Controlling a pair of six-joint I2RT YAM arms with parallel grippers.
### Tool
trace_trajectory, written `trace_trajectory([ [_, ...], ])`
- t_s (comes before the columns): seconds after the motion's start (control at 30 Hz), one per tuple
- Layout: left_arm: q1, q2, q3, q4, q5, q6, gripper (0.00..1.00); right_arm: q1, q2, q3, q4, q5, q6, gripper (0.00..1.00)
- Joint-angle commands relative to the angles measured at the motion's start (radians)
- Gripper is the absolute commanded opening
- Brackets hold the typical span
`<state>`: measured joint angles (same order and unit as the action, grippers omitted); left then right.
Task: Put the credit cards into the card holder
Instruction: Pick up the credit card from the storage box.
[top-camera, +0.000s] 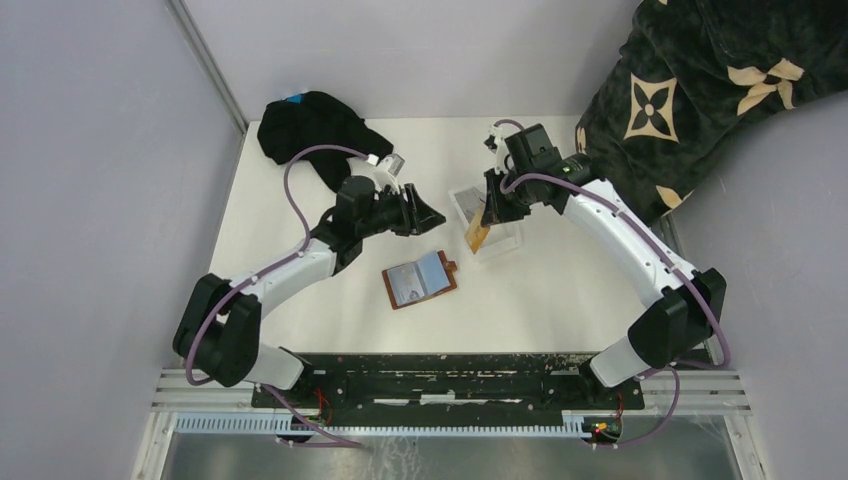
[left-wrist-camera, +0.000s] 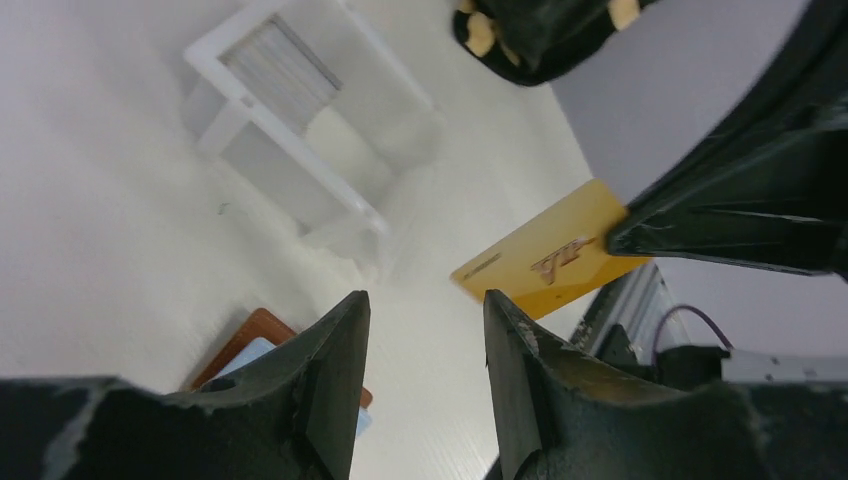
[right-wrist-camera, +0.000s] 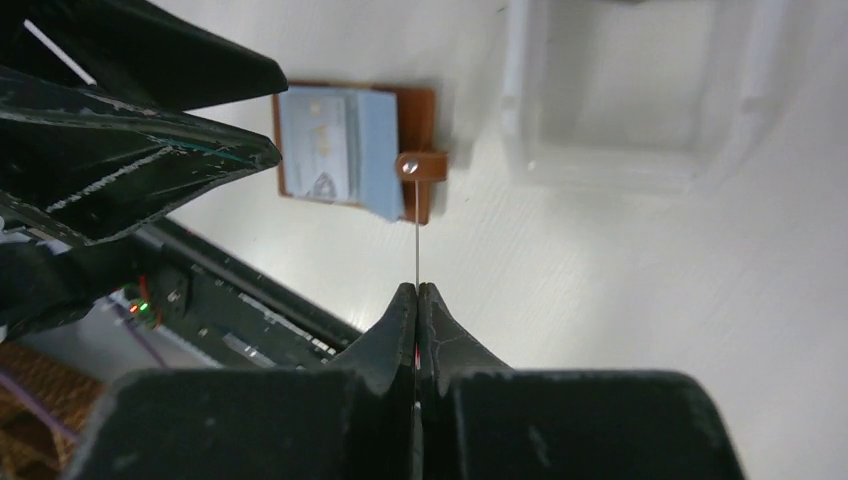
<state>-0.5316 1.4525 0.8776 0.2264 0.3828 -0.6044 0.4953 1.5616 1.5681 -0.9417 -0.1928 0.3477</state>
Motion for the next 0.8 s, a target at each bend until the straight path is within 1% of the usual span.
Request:
trace_trajectory([
  [0.0, 0.023, -0.068, -0.059, 0.188, 0.27, 0.012, 0.54, 0.001, -0.089, -0.106, 0.135, -0.239, 0.116, 0.01],
  [0.1, 0.036, -0.057, -0.094, 0.286, 0.413, -0.06, 0.55, 0.0, -0.115, -0.154, 0.18, -0.313, 0.147, 0.01],
  [0.23, 0.043, -0.037, -0.116, 0.343, 0.516, -0.116, 0.55, -0.005, -0.104, -0.171, 0.212, -0.404, 0.178, 0.01],
  [0.43, 0.053, -0.027, -0.149, 0.408, 0.582, -0.165, 0.56, -0.012, -0.095, -0.211, 0.278, -0.468, 0.229, 0.01],
  [0.57, 0.07, -0.018, -0.17, 0.416, 0.608, -0.17, 0.56, -0.018, -0.082, -0.235, 0.317, -0.523, 0.258, 0.01],
  [0.77, 0.134, -0.035, -0.191, 0.42, 0.628, -0.17, 0.56, -0.024, -0.078, -0.239, 0.317, -0.557, 0.265, 0.01],
])
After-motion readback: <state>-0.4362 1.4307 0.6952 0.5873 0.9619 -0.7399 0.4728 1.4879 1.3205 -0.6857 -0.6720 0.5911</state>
